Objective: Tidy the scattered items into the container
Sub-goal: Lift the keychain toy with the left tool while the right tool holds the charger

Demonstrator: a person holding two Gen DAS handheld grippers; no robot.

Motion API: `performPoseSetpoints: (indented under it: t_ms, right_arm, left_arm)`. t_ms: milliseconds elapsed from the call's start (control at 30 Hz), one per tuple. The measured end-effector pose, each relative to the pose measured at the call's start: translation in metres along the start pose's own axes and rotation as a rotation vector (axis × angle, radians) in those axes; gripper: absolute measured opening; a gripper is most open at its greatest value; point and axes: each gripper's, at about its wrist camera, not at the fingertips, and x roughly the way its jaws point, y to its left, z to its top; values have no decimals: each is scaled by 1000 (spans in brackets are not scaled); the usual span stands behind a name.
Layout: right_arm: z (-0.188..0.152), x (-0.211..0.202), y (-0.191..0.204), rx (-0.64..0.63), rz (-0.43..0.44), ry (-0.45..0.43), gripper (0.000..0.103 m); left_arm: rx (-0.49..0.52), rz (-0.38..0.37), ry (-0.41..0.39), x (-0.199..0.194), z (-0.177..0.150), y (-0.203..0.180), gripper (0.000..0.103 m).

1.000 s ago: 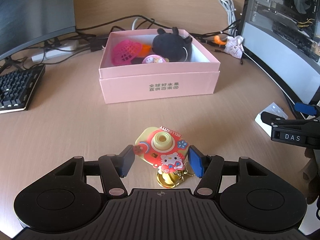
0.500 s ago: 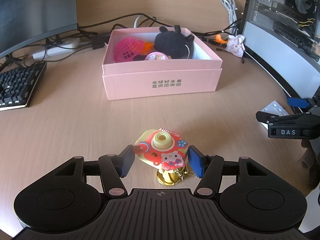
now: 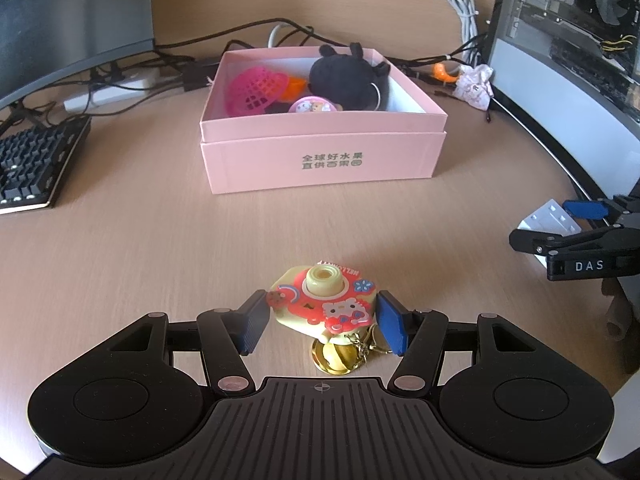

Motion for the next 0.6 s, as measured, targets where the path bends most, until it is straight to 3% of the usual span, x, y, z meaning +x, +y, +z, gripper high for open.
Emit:
performPoseSetpoints:
  t_ms: [600]
  right_arm:
    - [-5, -2, 7, -30, 30, -21, 103]
  left_arm:
    - [-14, -8, -4, 4, 2, 0, 64]
